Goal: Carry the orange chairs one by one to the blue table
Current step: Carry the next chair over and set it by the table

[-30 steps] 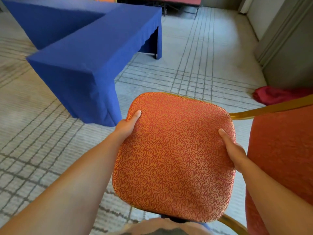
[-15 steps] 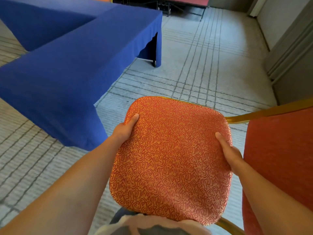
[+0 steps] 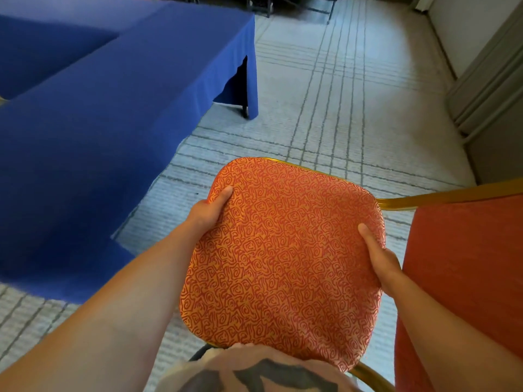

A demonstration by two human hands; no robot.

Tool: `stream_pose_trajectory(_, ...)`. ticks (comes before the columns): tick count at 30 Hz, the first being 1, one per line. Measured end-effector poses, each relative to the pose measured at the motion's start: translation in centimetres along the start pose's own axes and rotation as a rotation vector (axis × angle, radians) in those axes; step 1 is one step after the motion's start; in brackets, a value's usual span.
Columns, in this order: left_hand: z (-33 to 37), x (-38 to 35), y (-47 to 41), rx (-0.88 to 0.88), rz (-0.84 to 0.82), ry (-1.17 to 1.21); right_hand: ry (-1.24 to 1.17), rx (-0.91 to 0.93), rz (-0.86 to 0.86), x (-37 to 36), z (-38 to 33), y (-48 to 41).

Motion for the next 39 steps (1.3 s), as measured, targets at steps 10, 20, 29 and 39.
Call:
stream_pose_trajectory(10, 17.6, -0.9, -17.9, -0.089, -0.003, -0.011, -0.073, 0.085, 0.088, -1.0, -21.3, -11.8)
stream_pose_trajectory(20, 27.4, -7.0, -35.9, 0.003, -0.033, -0.008, -0.018, 0.07, 0.099, -2.2, -35.5, -29.1)
stream_pose_trajectory(29, 39.8, -10.8, -49.9, 0.045, 0.031, 0.04, -0.022, 0.083, 0.041, -2.3, -50.9, -44.5)
stream_pose_trajectory(39, 46.6, -10.5, -63.7, 0.108, 0.023, 0.055, -0.038, 0.033, 0.005, -7.6, -61.3, -55.2)
Point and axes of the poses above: each hand's wrist, its own y-axis away from the middle knuckle, its own x-axis out of the back of the hand, z = x × y, the point moved 5 cm from there along -y, towards the middle knuckle, and after that the axes turned 7 degrees about y, right-handed, at the moved point
